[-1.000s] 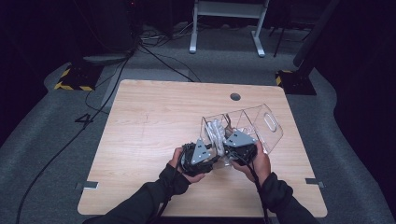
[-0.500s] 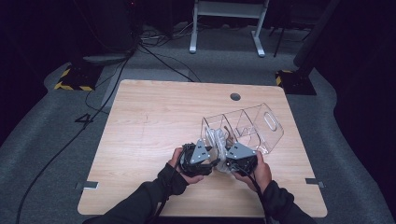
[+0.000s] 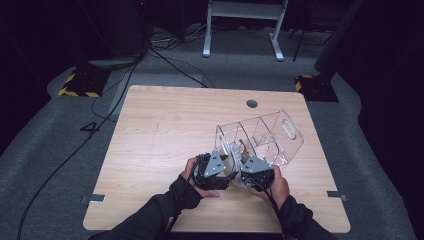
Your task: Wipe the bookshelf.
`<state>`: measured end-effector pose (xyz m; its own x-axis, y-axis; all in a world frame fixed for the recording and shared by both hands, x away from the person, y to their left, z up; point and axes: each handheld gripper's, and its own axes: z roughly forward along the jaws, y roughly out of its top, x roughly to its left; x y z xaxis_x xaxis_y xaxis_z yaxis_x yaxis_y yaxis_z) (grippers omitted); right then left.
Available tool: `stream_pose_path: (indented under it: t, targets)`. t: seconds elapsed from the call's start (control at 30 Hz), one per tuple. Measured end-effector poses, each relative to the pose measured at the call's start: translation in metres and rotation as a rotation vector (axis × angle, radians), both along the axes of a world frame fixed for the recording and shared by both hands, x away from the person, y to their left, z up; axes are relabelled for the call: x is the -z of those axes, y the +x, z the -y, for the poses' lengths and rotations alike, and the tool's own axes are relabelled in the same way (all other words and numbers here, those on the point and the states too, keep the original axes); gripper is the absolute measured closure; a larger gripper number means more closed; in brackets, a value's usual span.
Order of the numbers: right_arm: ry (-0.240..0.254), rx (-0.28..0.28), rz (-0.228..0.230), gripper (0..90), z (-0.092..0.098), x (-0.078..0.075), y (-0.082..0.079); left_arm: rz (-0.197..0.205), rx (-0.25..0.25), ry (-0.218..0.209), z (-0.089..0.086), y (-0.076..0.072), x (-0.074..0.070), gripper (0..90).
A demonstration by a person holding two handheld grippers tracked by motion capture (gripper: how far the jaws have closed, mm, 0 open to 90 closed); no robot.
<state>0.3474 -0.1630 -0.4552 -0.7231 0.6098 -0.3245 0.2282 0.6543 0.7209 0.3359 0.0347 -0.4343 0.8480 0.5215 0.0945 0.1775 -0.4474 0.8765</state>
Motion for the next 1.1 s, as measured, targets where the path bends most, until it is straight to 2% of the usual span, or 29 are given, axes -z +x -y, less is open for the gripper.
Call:
stream_pose_path:
  t: [0.1, 0.17, 0.33, 0.47, 0.57, 0.6, 0.63, 0.77, 0.93, 1.1]
  targets:
    - [0.031, 0.020, 0.020, 74.0, 0.002, -0.013, -0.001, 0.012, -0.010, 0.002, -0.001, -0.001, -0.001, 37.1]
    - [0.033, 0.022, 0.052, 73.9, 0.002, -0.023, -0.003, 0.006, -0.012, 0.001, -0.003, 0.000, -0.002, 36.0]
    - [0.081, 0.036, 0.098, 73.7, 0.005, -0.049, -0.001, 0.005, -0.023, 0.006, -0.004, 0.001, -0.002, 35.1]
    - [0.116, 0.076, 0.145, 73.0, 0.007, -0.069, 0.007, 0.004, -0.016, 0.018, -0.001, 0.002, 0.001, 34.8]
    - [0.124, 0.109, 0.157, 72.5, 0.009, -0.076, 0.011, -0.005, -0.014, 0.007, 0.001, 0.003, 0.003, 34.9]
    - [0.108, 0.121, 0.152, 72.5, 0.009, -0.076, 0.013, -0.002, -0.018, 0.005, 0.001, 0.004, 0.003, 35.0]
    - [0.111, 0.123, 0.145, 72.5, 0.010, -0.075, 0.014, -0.002, -0.017, 0.002, 0.001, 0.004, 0.002, 35.0]
    - [0.083, 0.102, 0.120, 72.6, 0.008, -0.065, 0.012, -0.002, -0.015, -0.008, 0.001, 0.005, 0.002, 35.4]
    - [0.023, 0.067, 0.106, 72.5, 0.000, -0.051, 0.008, 0.001, -0.016, 0.013, 0.002, 0.006, 0.004, 35.7]
    - [0.018, 0.055, 0.104, 72.6, -0.001, -0.040, 0.005, 0.000, -0.013, 0.027, 0.002, 0.005, 0.006, 35.7]
